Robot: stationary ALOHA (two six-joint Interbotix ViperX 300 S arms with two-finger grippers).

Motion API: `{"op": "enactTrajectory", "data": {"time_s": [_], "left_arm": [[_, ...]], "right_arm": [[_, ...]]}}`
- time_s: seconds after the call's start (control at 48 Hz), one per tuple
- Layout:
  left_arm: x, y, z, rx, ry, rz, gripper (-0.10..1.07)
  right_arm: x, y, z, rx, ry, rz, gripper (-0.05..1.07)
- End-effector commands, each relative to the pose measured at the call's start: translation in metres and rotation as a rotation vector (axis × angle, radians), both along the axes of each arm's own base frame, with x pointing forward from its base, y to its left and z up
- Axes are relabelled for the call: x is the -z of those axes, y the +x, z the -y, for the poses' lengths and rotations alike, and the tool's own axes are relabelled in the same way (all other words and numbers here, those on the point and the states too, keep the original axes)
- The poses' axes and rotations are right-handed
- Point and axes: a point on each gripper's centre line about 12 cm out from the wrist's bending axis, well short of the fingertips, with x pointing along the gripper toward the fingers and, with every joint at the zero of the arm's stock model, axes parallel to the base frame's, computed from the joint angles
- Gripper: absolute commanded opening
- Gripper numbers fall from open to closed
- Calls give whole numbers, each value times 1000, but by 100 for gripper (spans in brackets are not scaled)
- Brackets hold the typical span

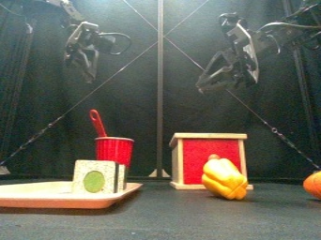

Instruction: Grab drawer handle

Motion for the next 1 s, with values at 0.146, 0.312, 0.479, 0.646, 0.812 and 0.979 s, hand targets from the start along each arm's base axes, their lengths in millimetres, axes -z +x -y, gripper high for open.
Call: {"op": "enactTrajectory", "data": {"time_s": [0.146,0.312,0.479,0.646,0.812,0.979], "left_arm": [[11,-21,39,52,96,243,63],[25,-44,61,73,153,439,63],[39,-53,79,118,177,572,63],[69,-45,97,202,193,630,63],[87,-35,112,245,194,738,63],[89,-24,125,276,190,828,63]], "right_arm": [[-11,2,2,5,-6,32,68],[-13,4,3,14,-7,39,68],[-13,6,4,23,-14,38,68],[-11,7,5,35,-13,33,68],[-7,8,5,42,-10,23,68],[-7,7,3,56,36,26,68]]}}
